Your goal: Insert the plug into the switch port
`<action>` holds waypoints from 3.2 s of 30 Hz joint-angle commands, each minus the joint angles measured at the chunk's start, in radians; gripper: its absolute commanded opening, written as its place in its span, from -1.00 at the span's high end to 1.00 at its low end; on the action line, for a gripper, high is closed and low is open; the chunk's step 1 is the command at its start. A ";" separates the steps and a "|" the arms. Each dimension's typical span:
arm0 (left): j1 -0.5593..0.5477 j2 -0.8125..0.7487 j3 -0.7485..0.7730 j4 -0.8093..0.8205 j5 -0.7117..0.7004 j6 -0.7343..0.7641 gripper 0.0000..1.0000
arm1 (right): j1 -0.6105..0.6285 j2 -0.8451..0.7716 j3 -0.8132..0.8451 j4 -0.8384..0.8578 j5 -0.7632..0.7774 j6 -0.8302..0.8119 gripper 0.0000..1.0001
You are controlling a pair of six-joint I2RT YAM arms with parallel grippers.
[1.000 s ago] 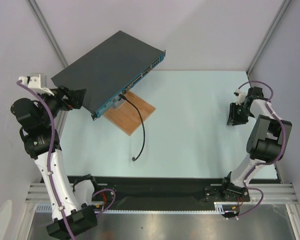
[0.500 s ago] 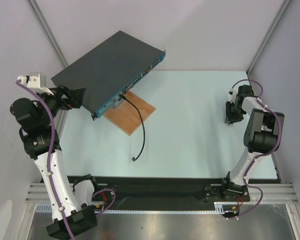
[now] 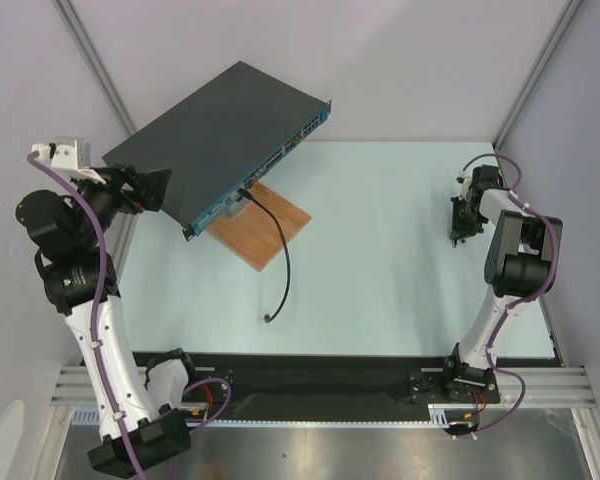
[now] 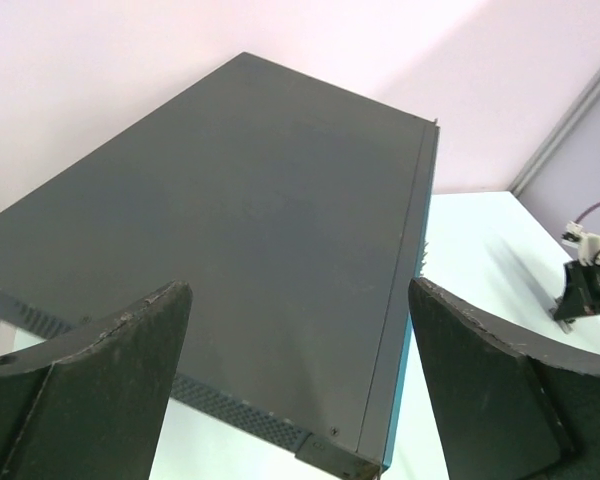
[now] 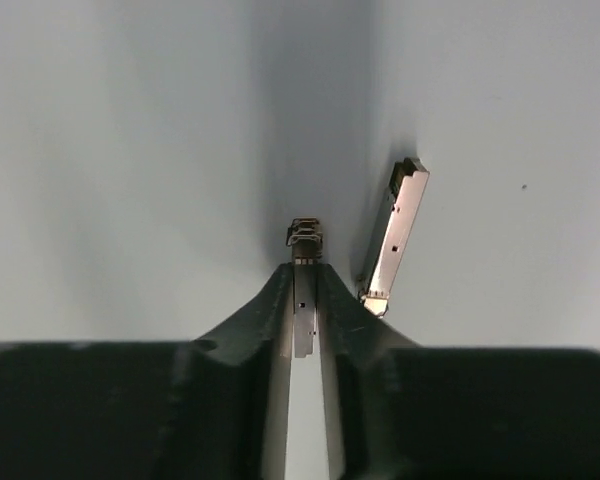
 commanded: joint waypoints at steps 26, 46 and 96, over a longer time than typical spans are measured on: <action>-0.670 0.334 0.286 0.150 0.171 -0.177 -0.86 | 0.314 -0.418 0.041 1.253 -0.927 1.241 1.00; -0.942 0.427 0.220 0.294 0.023 -0.222 -0.30 | 0.604 -0.516 0.059 1.322 -0.910 1.144 1.00; -1.520 0.246 -0.140 0.250 -1.095 1.870 0.99 | 0.601 -0.685 0.399 -0.334 -0.572 -0.067 -0.32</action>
